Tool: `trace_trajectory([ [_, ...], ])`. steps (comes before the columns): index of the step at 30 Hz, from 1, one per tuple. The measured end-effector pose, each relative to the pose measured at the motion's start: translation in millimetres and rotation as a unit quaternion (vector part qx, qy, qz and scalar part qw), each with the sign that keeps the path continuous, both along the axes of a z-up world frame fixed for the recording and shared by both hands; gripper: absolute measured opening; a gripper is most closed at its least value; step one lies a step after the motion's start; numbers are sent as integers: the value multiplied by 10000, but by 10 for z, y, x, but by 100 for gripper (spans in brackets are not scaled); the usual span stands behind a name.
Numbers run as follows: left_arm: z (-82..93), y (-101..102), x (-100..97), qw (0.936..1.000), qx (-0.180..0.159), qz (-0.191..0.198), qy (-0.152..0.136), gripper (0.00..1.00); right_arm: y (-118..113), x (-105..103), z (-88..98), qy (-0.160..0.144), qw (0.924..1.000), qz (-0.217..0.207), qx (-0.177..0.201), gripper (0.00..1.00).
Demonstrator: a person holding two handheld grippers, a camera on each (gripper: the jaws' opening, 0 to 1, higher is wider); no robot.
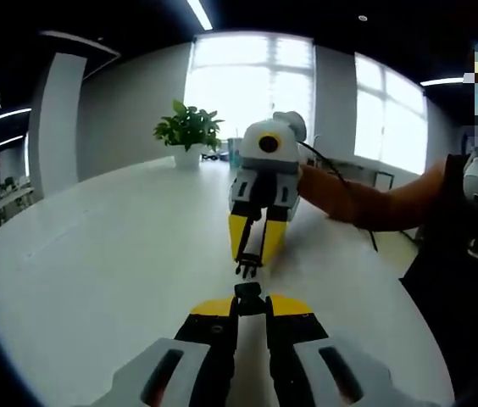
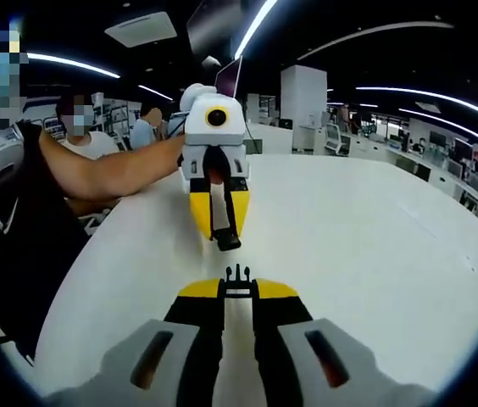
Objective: Snap the two parts of the plastic buckle together until the buckle closes and remains connected.
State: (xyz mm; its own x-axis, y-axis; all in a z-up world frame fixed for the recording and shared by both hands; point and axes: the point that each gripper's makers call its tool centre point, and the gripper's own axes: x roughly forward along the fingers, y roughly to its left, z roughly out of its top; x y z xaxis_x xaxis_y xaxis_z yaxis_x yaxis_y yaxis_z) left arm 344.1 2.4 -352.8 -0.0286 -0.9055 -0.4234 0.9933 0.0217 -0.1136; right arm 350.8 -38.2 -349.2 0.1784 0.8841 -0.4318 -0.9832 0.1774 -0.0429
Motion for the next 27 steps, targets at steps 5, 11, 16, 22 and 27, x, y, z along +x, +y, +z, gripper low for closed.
trace_trajectory([
  [5, -21, 29, -9, 10000, 13, 22, 12, 12, -10, -30, 3, 9, 10000, 15, -29, 11],
  [11, -20, 25, -6, 9999, 13, 125, -7, 12, -38, -42, -23, 40, 10000, -29, 5, 11],
  [16, -76, 18, -31, 9999, 63, 122, -37, 12, -11, -49, -59, 85, 10000, 17, 17, 11],
  [22, -108, 18, -52, 9999, 86, 54, -18, 12, 12, -115, -72, 88, 9999, 96, 26, 11],
  [27, -126, 26, -90, 9999, 101, -25, -8, 11, 40, -127, -100, 38, 9999, 158, -45, 11],
])
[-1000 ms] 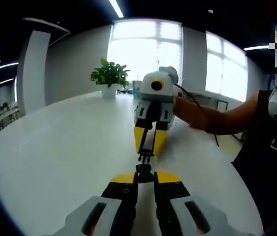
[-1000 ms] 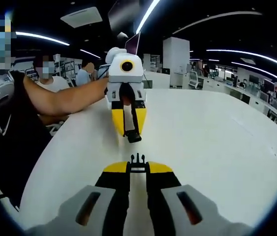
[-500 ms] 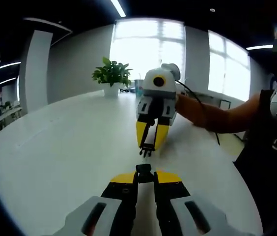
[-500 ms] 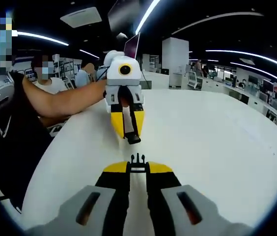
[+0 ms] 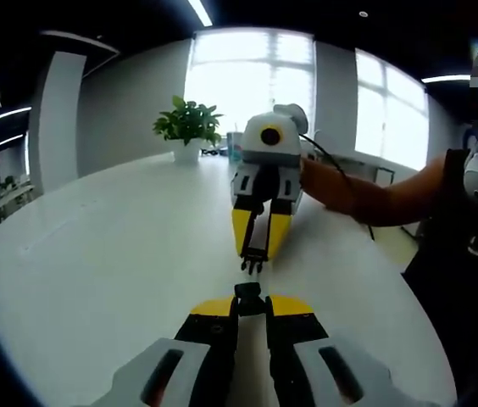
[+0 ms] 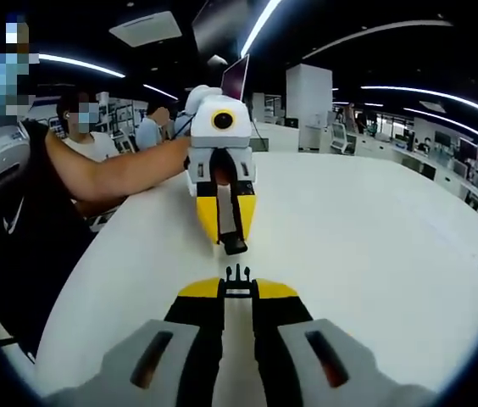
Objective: Snap the two parts of the plastic buckle together until the buckle closes and remains connected.
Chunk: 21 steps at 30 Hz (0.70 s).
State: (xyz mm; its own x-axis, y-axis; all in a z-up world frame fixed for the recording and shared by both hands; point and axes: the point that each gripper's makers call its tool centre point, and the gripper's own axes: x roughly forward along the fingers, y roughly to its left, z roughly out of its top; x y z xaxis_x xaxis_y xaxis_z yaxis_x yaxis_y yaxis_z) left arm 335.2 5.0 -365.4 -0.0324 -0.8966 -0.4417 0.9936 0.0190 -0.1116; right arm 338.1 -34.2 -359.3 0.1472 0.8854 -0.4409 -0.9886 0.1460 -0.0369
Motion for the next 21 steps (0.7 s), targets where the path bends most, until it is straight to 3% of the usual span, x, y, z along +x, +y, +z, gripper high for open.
trace_trajectory([
  [5, -48, -29, -31, 9999, 83, -93, -50, 11, 4, -15, -26, 6, 10000, 66, -55, 11],
  [7, -64, -28, 46, 9995, 123, 20, -300, 11, -1, -34, -52, 4, 9999, 77, -105, 11],
  [11, 74, -37, 4, 9996, -207, -27, -205, 11, -1, -34, -38, -14, 10000, 64, -69, 11],
  [13, 61, -30, -67, 9997, -178, -146, -56, 11, 0, -40, -20, -21, 10000, 64, -33, 11],
  [16, -32, -25, -54, 9999, 15, -117, -86, 11, 2, -65, -18, 16, 9999, 111, -21, 11],
  [21, -21, -23, -74, 9998, -11, -159, -101, 11, 5, -91, -41, 40, 9999, 149, -67, 11],
])
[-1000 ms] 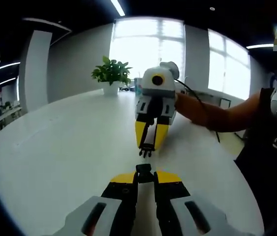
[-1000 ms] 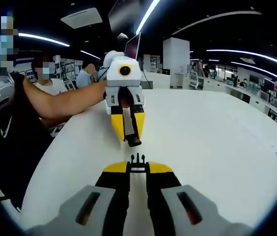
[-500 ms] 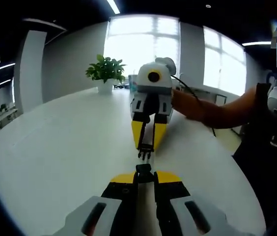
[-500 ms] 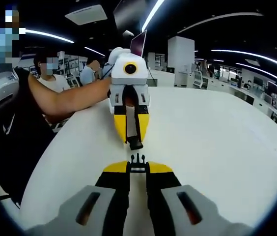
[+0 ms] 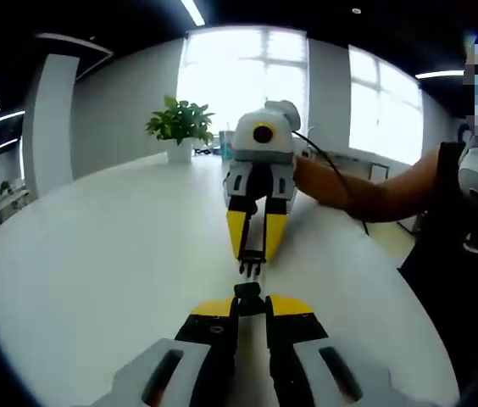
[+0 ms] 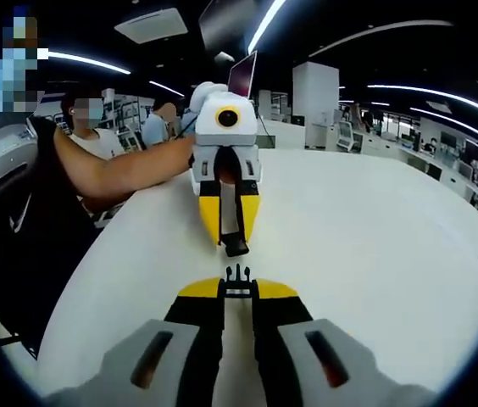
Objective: Snap the two parts of the plastic buckle together until the buckle closes and remains connected.
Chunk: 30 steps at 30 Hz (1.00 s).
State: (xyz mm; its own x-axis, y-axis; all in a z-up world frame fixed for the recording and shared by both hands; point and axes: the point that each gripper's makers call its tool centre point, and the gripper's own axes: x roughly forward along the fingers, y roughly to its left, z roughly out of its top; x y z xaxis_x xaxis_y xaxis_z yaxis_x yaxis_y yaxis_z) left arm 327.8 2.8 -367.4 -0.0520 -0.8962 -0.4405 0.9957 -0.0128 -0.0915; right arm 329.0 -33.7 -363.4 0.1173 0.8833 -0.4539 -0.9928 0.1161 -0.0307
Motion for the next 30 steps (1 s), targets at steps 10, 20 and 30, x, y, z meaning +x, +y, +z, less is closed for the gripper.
trace_trajectory([
  [10, -2, -12, -21, 9999, -24, -44, -102, 11, -4, -1, -9, 8, 10000, 11, -10, 11],
  [20, 3, -35, -95, 9998, -72, -177, 27, 11, 27, -49, 4, -11, 9999, 111, 27, 11],
  [30, -22, -39, -107, 9997, -37, -229, 77, 11, 44, -86, 29, -43, 9997, 209, 81, 11],
])
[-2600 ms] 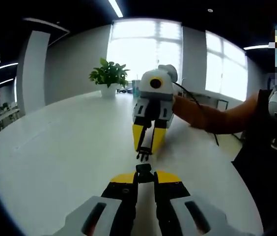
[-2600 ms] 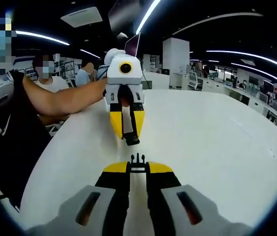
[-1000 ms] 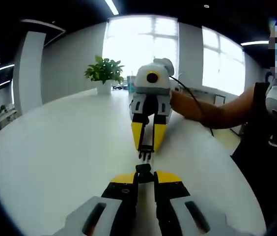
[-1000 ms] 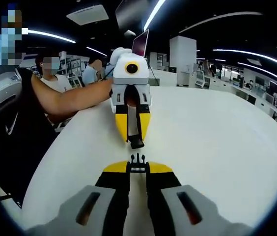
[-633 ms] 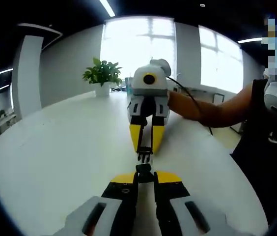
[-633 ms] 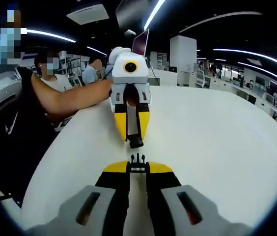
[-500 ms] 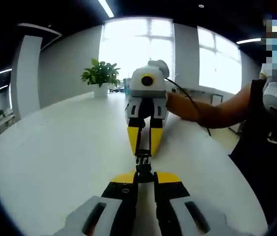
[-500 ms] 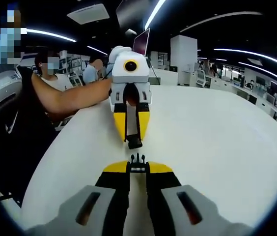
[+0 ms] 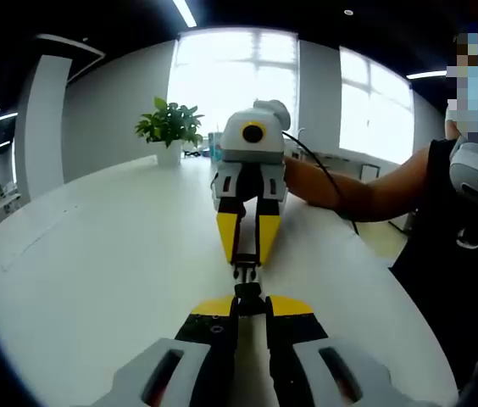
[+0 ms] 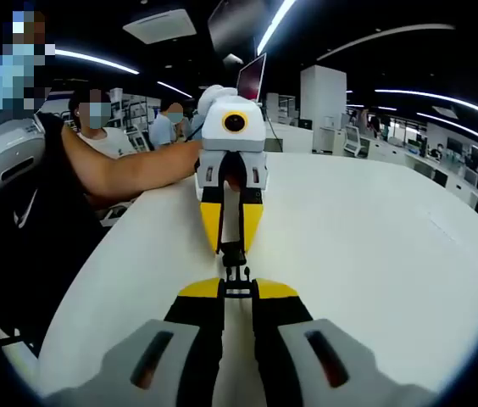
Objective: Snap the two parts of the plastic buckle together until the buckle closes and remains connected.
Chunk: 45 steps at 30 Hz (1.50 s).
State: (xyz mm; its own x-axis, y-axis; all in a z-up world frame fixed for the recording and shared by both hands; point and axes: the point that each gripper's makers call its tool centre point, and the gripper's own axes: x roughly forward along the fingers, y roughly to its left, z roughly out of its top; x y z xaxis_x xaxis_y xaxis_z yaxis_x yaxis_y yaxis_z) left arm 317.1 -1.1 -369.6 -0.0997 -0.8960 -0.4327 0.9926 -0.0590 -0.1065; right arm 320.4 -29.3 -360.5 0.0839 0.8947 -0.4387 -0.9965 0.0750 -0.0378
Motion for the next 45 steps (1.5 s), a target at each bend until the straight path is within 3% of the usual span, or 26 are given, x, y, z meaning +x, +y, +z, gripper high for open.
trace_trajectory([
  [45, -39, -25, -53, 9999, 58, -124, -12, 11, 48, -44, -43, -61, 9997, 228, -35, 10],
])
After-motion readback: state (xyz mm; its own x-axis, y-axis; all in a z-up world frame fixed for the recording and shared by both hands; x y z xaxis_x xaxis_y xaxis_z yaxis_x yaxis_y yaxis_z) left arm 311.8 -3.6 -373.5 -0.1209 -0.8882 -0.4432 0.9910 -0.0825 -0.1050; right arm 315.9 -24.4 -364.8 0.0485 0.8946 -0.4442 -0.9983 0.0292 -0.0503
